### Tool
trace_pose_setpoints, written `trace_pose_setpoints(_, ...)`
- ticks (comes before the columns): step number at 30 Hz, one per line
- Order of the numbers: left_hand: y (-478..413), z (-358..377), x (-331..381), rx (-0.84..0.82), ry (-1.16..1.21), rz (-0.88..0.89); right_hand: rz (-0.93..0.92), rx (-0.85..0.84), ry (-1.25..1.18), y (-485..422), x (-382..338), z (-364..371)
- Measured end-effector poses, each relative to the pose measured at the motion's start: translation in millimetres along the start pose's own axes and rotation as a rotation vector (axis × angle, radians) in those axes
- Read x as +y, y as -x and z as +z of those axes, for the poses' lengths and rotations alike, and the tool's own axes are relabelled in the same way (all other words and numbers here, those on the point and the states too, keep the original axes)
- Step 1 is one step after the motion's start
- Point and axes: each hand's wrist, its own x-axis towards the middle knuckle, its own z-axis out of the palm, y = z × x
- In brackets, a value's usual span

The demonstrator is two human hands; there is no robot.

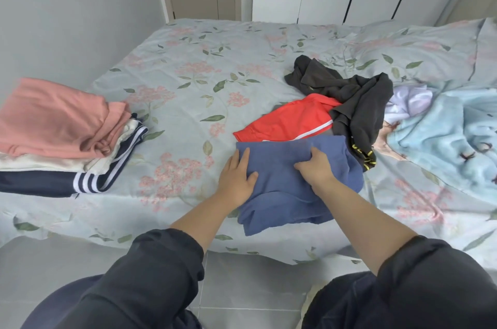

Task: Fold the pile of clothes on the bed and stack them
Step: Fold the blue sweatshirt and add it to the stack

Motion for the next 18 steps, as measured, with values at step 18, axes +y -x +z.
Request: trace_pose_setpoints(18, -21, 19, 51, 0.115, 0.460, -0.394, 0.194, 0.159, 0.439, -46, 64, -100)
